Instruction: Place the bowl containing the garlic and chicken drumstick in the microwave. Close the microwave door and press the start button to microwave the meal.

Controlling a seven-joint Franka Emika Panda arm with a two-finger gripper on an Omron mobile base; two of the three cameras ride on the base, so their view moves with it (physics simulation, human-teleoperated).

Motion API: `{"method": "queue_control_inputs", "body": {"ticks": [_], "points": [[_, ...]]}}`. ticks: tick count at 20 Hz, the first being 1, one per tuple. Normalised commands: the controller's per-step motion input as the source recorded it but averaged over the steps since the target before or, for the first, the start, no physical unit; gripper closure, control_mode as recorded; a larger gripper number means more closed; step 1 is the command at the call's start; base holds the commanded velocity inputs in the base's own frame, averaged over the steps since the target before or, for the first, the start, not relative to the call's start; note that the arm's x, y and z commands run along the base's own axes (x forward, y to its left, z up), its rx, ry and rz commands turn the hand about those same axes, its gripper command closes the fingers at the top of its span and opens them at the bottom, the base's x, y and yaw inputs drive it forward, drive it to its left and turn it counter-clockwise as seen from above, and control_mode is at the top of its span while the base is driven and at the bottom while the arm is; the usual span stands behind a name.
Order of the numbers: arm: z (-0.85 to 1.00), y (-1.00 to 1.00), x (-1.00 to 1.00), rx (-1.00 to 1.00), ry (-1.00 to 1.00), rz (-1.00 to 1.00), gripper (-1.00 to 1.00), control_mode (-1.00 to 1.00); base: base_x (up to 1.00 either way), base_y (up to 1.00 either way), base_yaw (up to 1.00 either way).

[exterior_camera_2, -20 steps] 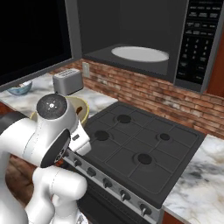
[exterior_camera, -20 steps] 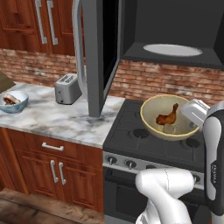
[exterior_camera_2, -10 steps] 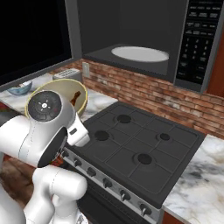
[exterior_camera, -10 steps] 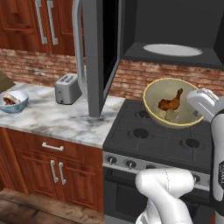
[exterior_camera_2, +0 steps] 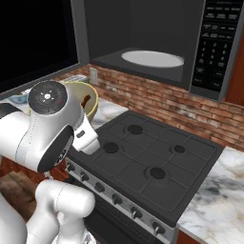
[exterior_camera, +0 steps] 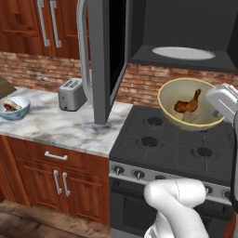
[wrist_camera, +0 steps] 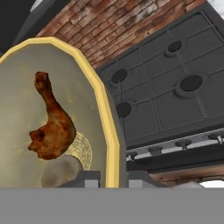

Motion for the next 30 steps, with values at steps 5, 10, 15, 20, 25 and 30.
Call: {"method": "queue_control_inputs", "body": {"ticks": [5,10,15,20,25,30], "points": [[0.18,-0.01,-0.02,0.00,0.00,-0.03,1.00,-1.00,0.00,0.00,0.00],[0.14,0.00,0.01,0.00,0.00,-0.12,1.00,-1.00,0.00,0.00,0.00],[0.03,-0.23,0.12,0.03,-0.10,-0.11,1.00,-1.00,0.00,0.00,0.00],[0.13,-0.33,0.07,0.09,-0.11,-0.03,1.00,-1.00,0.00,0.00,0.00],[0.40,-0.09,0.00,0.09,-0.04,-0.02,1.00,-1.00,0.00,0.00,0.00],[0.58,0.00,0.02,0.00,0.00,-0.04,1.00,-1.00,0.00,0.00,0.00]]}}
